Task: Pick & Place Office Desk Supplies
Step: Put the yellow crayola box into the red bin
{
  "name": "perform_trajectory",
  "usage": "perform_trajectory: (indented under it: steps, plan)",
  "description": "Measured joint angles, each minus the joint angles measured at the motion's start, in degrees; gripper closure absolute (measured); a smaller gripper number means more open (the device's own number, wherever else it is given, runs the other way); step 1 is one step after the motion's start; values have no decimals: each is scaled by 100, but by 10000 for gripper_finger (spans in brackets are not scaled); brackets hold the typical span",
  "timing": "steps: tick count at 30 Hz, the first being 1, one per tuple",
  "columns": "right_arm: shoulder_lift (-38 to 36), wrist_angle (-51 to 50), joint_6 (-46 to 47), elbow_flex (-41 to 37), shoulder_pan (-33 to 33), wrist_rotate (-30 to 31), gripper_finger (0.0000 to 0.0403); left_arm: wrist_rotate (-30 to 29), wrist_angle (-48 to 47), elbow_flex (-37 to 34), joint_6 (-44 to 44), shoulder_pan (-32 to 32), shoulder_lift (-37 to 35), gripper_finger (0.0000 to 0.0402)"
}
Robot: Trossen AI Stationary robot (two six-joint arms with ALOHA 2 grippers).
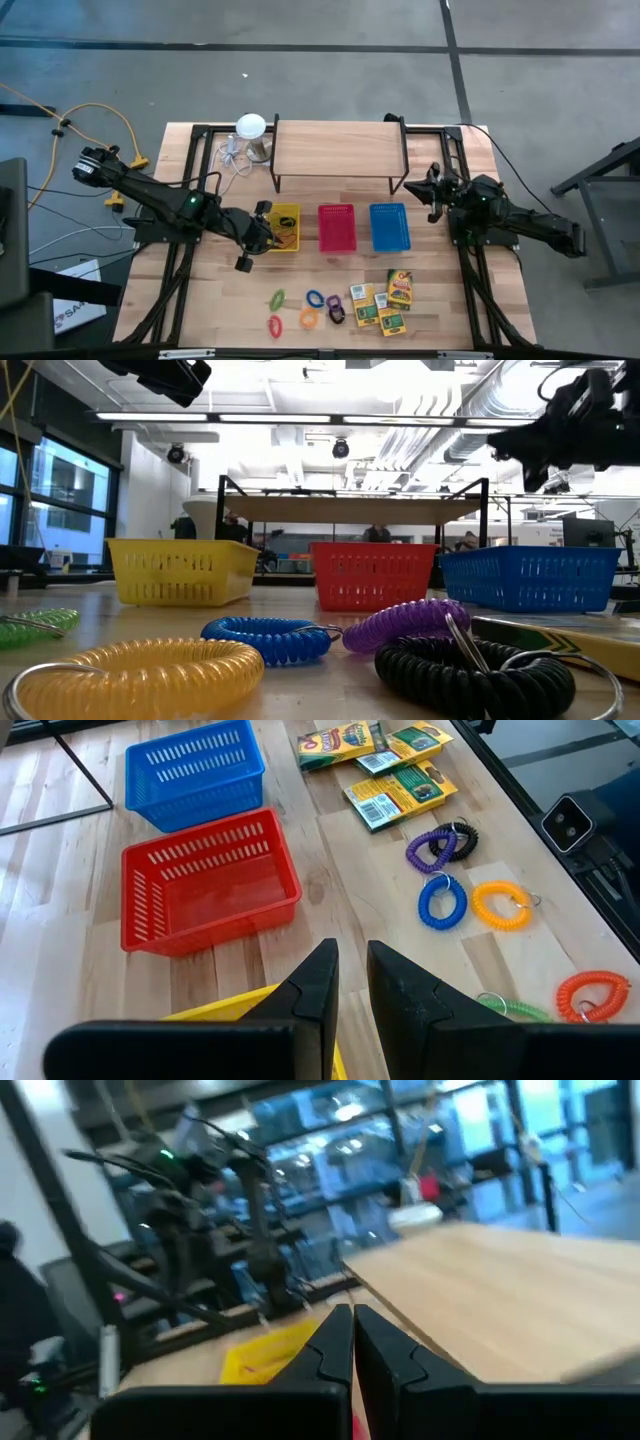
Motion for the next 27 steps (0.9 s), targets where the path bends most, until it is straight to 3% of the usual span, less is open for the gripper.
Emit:
perform_trajectory:
  steps: [16, 27]
  plan:
    - [-2, 569, 98, 185, 0, -66, 401, 0, 2, 0, 0, 0, 0, 347]
    - [286, -89, -152, 874, 0, -81, 401, 0, 0, 0, 0, 0, 0, 347]
